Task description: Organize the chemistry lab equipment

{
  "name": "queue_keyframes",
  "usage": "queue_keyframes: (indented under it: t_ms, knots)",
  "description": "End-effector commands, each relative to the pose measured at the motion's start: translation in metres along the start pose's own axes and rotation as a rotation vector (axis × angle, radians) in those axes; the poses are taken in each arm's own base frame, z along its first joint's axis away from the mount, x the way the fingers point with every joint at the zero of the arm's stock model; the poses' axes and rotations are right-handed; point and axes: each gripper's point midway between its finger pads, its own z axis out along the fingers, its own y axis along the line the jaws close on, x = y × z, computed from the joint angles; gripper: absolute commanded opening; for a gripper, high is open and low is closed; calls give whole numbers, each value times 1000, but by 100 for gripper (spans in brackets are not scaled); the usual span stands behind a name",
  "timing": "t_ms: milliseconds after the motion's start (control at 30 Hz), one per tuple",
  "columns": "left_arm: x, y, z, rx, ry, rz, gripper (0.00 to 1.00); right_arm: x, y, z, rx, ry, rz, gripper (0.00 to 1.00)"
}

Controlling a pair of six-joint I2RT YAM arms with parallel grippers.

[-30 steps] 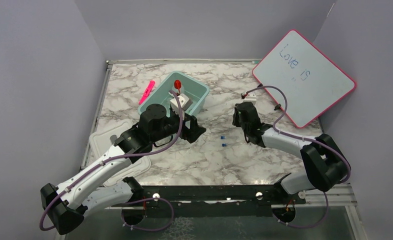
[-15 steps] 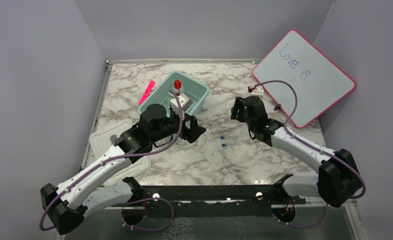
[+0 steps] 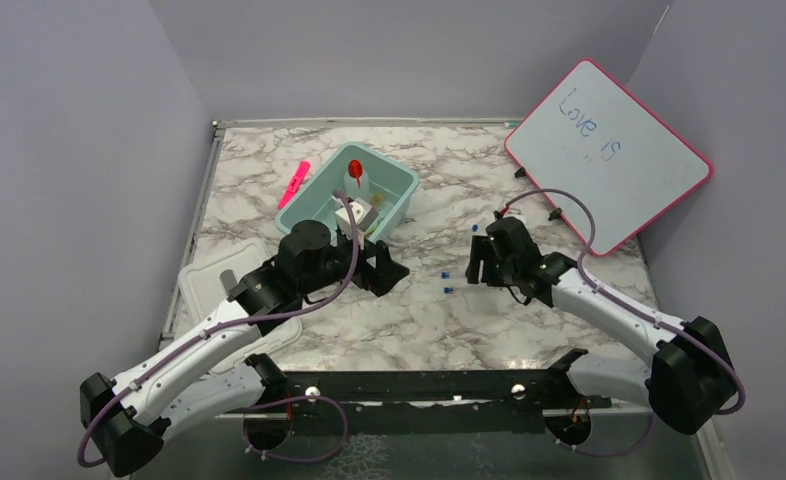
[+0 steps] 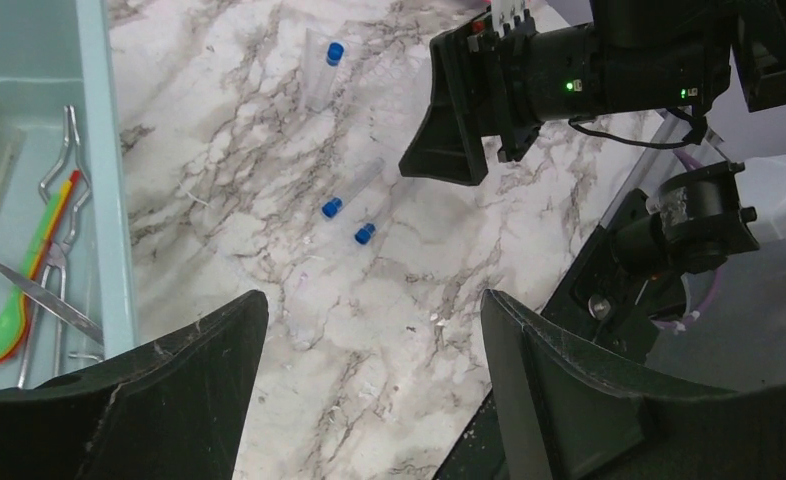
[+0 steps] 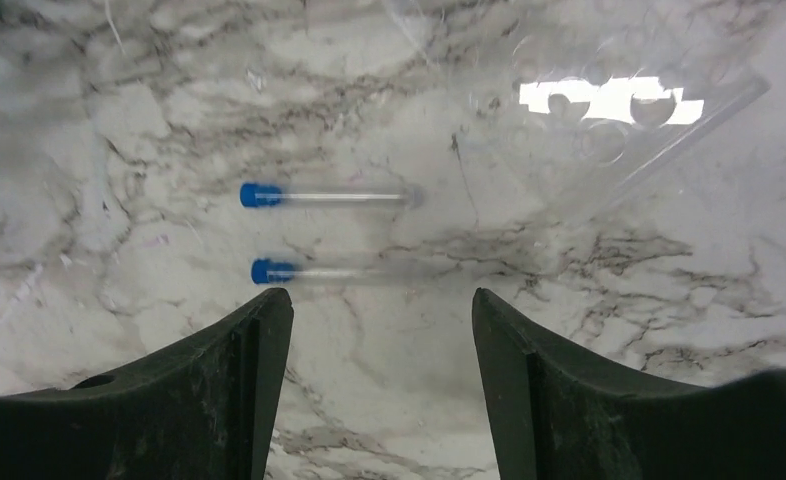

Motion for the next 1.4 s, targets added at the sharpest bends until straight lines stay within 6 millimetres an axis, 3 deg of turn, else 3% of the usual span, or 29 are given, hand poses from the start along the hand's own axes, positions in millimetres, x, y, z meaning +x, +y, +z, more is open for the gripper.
queue_keyframes:
  t_ms: [0,433,733,1000,1100,1267,1367]
  knots:
    - [6,-16,1,87,-5,-72,81,34,6,1,-50,119,-34,72]
    - [23,-14,7,98,37,-86,81,57,16,33,-74,232,-192,81]
    - [25,-7,8,62,47,-77,81,49,9,47,-10,214,-263,82]
    - [23,-3,6,39,35,-69,81,61,31,52,-108,268,-361,81]
    - [23,-5,7,51,40,-67,81,68,39,48,-131,287,-386,78]
    - [24,-4,7,45,42,-68,81,82,50,43,-154,343,-425,57]
    - [23,-4,7,43,38,-69,81,85,54,42,-161,351,-440,50]
